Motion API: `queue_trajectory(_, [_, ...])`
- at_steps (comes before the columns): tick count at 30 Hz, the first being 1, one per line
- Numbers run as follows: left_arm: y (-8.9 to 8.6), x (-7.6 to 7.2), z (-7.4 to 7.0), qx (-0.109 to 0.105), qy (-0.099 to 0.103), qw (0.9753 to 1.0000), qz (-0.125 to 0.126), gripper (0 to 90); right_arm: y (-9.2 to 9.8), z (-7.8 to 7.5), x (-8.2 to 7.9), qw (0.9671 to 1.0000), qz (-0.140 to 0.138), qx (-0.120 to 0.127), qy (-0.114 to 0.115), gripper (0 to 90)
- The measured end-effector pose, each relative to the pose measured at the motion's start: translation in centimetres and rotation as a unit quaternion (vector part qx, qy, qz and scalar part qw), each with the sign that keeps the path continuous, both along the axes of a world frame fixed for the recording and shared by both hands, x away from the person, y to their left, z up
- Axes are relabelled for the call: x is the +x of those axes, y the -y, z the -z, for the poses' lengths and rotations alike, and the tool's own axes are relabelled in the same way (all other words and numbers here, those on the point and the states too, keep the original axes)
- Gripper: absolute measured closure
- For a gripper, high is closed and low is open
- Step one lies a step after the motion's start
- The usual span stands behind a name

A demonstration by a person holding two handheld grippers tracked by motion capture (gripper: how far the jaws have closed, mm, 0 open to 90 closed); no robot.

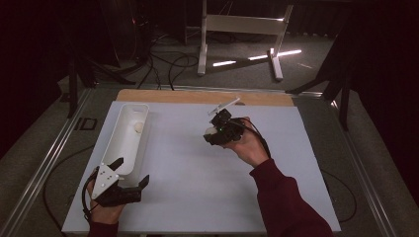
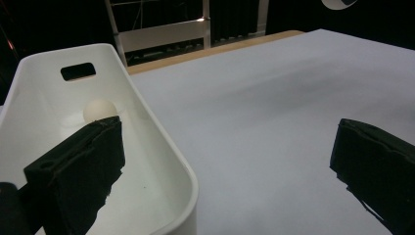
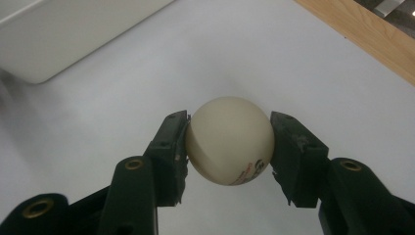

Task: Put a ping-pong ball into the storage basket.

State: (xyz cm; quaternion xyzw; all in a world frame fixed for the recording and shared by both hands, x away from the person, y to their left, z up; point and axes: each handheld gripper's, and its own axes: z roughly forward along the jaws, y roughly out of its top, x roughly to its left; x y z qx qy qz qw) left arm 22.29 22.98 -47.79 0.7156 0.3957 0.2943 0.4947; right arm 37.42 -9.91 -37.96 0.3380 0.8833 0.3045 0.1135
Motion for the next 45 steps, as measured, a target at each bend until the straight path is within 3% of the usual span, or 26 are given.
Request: queue_trajectory(45, [0.0,0.0,0.0,0.0,0.0,1.0,0.001,0.2,-2.8,-1.1,0.4,0.9998,-0.015,0.011,0.005,50.3])
